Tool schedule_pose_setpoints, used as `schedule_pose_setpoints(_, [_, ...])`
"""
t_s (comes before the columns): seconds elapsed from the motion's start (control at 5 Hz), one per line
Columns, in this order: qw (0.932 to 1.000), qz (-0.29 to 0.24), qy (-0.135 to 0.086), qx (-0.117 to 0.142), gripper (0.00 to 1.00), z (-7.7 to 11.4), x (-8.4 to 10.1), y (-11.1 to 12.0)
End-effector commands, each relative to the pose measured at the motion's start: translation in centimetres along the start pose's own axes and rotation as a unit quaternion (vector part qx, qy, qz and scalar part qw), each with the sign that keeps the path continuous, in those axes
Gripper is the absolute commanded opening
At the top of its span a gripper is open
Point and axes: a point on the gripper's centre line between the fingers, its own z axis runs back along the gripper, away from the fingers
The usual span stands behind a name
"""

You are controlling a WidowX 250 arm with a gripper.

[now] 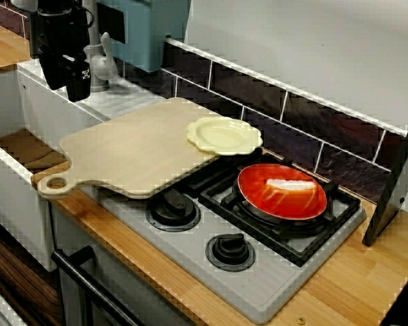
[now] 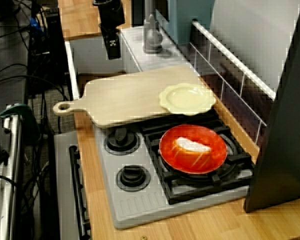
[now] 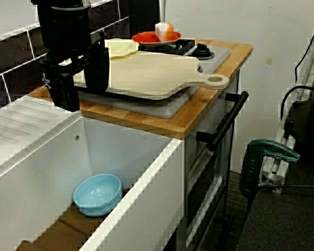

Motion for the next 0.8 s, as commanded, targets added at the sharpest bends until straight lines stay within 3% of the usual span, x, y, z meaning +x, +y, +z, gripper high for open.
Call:
schedule_pose_setpoints(0.0, [0.9977, -0.051, -0.045, -0.001, 1.00, 3.7, -0.4, -2.6])
schedule_pose_setpoints(0.2, [0.9959, -0.075, -0.048, -0.011, 1.00, 4.2, -0.4, -4.4])
schedule_pose_setpoints(0.6, [0.9887, -0.130, -0.074, -0.005, 1.00, 5.2, 0.9, -8.9])
